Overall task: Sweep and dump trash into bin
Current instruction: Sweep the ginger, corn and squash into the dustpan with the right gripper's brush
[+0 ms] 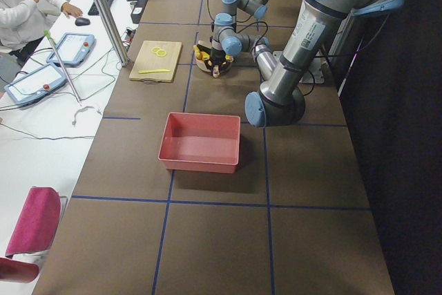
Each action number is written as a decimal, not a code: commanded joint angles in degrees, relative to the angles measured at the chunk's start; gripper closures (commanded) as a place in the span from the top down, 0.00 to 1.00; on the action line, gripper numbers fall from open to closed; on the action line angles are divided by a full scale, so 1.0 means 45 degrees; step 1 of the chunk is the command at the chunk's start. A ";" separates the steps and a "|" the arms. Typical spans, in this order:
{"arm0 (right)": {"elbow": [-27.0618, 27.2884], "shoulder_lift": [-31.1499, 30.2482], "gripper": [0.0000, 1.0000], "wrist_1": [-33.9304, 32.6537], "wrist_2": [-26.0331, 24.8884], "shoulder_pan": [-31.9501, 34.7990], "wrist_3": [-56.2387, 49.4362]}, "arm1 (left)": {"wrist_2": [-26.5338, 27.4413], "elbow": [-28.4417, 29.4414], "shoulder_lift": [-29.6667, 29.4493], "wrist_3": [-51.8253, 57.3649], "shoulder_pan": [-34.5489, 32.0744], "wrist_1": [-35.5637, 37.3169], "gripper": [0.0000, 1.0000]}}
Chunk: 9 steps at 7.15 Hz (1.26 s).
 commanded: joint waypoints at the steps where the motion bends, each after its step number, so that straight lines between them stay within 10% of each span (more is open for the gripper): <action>1: 0.0590 -0.0092 0.00 -0.0401 0.0046 -0.0076 0.0448 | 0.0000 0.0124 0.0028 -0.0357 0.0014 -0.0516 0.15; 9: 0.4217 -0.1300 0.00 -0.3345 0.0125 0.0117 0.0471 | -0.0079 0.0360 0.0438 -0.1687 -0.0102 -0.2686 0.15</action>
